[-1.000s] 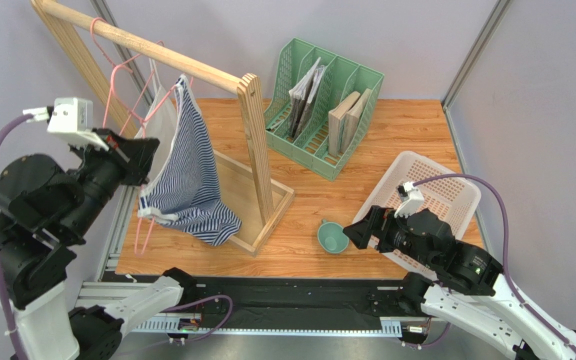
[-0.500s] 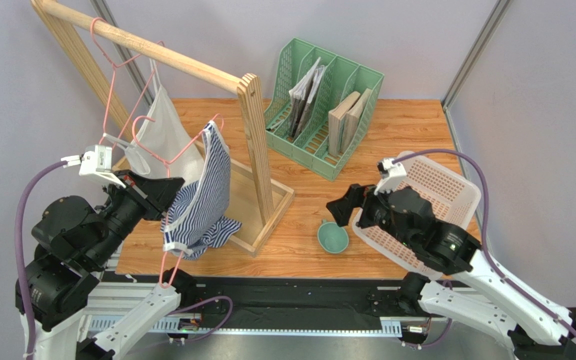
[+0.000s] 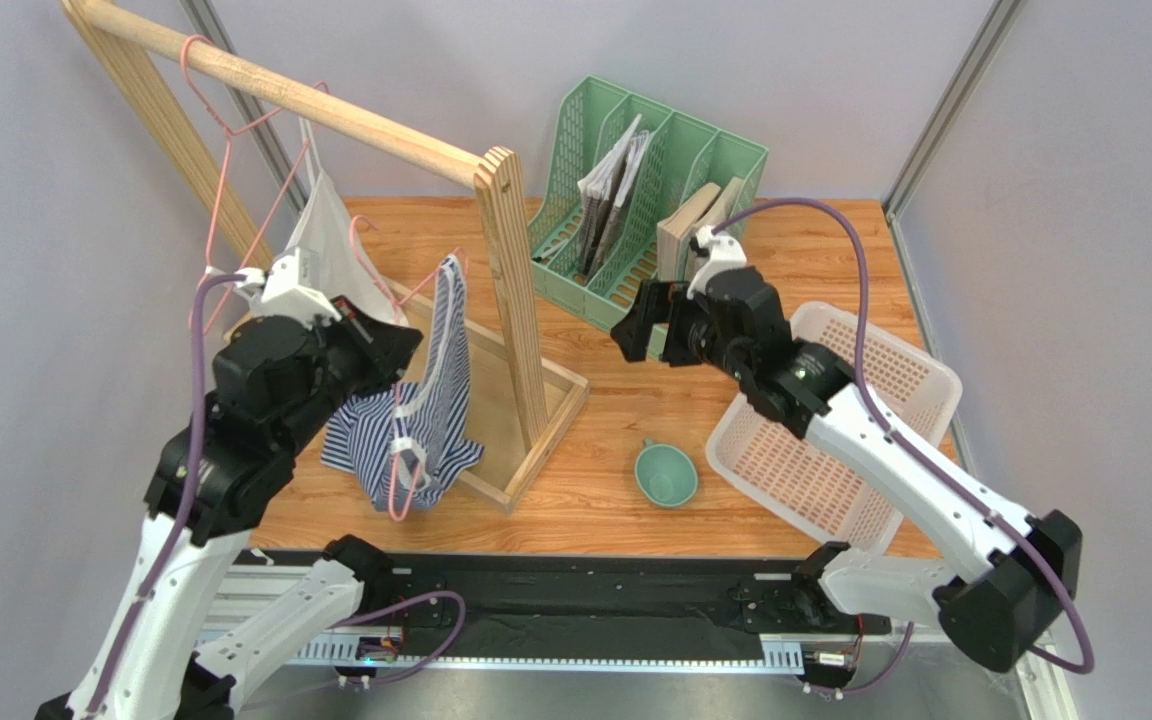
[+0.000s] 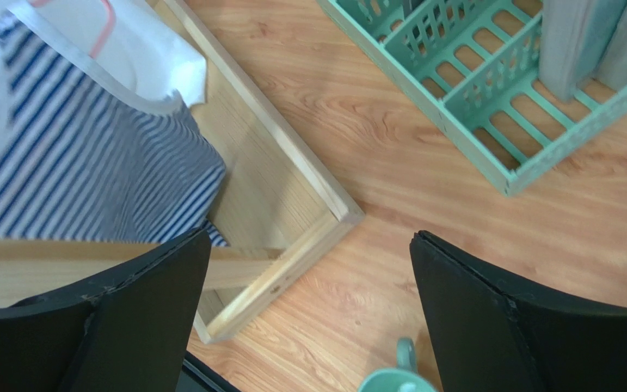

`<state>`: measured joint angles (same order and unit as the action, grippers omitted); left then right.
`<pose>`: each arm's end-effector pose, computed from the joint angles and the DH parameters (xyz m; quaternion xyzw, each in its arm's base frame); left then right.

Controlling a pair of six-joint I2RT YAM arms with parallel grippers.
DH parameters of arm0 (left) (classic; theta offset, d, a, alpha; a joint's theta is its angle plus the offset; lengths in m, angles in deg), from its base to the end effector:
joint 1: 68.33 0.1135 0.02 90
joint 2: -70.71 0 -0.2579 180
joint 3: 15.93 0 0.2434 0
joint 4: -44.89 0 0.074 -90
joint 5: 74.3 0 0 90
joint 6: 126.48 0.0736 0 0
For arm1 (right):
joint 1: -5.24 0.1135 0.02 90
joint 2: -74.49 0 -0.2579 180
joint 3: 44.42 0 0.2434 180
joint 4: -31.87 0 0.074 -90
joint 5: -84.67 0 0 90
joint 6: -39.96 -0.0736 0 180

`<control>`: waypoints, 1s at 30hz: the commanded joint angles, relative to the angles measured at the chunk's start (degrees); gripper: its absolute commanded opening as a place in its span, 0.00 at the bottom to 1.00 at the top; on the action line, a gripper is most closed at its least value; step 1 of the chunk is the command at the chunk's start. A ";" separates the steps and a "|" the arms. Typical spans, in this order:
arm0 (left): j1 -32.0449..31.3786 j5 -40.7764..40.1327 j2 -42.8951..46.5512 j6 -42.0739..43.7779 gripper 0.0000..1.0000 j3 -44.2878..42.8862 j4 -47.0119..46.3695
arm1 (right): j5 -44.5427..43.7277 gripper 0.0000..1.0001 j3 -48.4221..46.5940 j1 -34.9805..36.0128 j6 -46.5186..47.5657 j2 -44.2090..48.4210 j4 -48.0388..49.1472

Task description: Remove the tank top from the hanger

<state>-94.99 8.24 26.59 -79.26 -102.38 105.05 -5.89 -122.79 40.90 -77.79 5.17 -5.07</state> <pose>0.1426 -0.0609 0.4119 -0.1510 0.7931 -0.2915 0.5130 0.2440 0.1742 0.3240 -0.0566 0.8548 0.2675 0.4411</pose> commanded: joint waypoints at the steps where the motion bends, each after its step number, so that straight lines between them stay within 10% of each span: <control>1: 5.62 12.07 -3.69 -2.91 0.00 0.28 -12.12 | 18.99 1.00 -8.48 -5.86 0.23 -8.07 7.83; 13: 11.80 29.26 -10.02 -2.31 0.00 2.66 -18.91 | 42.47 0.91 -39.42 -5.08 2.52 -34.73 5.99; 30: 11.89 26.72 -6.07 0.07 0.00 1.52 -14.34 | 37.12 0.67 -46.29 -0.15 2.88 -45.11 4.13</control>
<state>-83.30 35.67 18.26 -80.88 -98.84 91.54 32.67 -165.60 40.71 -74.21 -38.46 -1.55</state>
